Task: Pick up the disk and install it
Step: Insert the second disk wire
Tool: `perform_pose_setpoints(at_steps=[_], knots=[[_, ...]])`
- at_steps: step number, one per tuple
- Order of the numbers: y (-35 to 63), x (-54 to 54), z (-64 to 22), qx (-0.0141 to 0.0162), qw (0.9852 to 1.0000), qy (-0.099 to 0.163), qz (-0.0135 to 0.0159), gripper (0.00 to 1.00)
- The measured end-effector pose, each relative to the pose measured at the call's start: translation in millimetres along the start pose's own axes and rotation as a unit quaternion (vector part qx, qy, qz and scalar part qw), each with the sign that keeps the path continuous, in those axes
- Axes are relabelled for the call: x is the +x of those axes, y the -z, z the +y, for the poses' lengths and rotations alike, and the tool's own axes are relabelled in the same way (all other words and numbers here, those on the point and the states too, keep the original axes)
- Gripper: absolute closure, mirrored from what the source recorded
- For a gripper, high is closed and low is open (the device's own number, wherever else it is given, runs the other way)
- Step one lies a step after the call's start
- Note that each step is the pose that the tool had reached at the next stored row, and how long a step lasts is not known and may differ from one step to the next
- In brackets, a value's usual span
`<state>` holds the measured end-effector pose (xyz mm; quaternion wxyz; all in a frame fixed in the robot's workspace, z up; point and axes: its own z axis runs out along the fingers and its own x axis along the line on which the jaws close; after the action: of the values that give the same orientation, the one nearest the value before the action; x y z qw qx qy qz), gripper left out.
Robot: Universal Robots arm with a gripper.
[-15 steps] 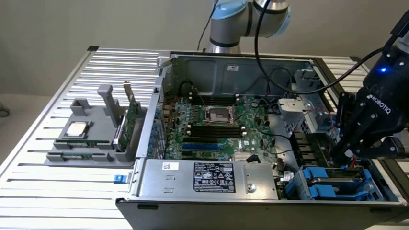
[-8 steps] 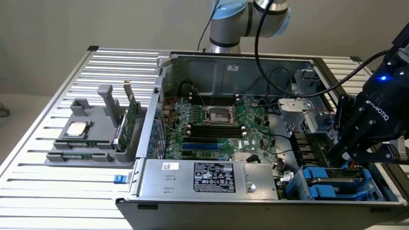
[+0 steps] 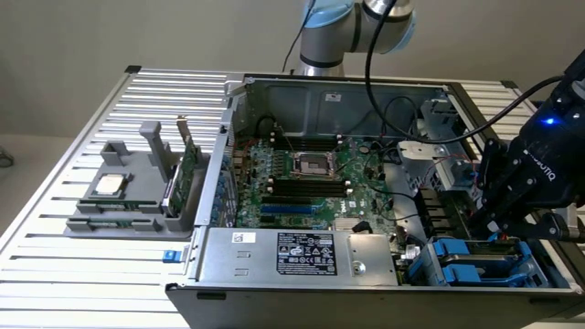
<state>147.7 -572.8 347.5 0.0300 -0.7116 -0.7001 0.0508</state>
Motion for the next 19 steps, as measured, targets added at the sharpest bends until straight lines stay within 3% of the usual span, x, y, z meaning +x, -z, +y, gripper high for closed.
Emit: perform_pose_setpoints(at_steps=[3, 19], knots=[[-1.1, -2.7, 0.7, 0.0000, 1.0000, 0.000, 0.0034, 0.84], [-3.7, -8.5, 4.3, 0.0001, 1.0000, 0.001, 0.0084, 0.84]])
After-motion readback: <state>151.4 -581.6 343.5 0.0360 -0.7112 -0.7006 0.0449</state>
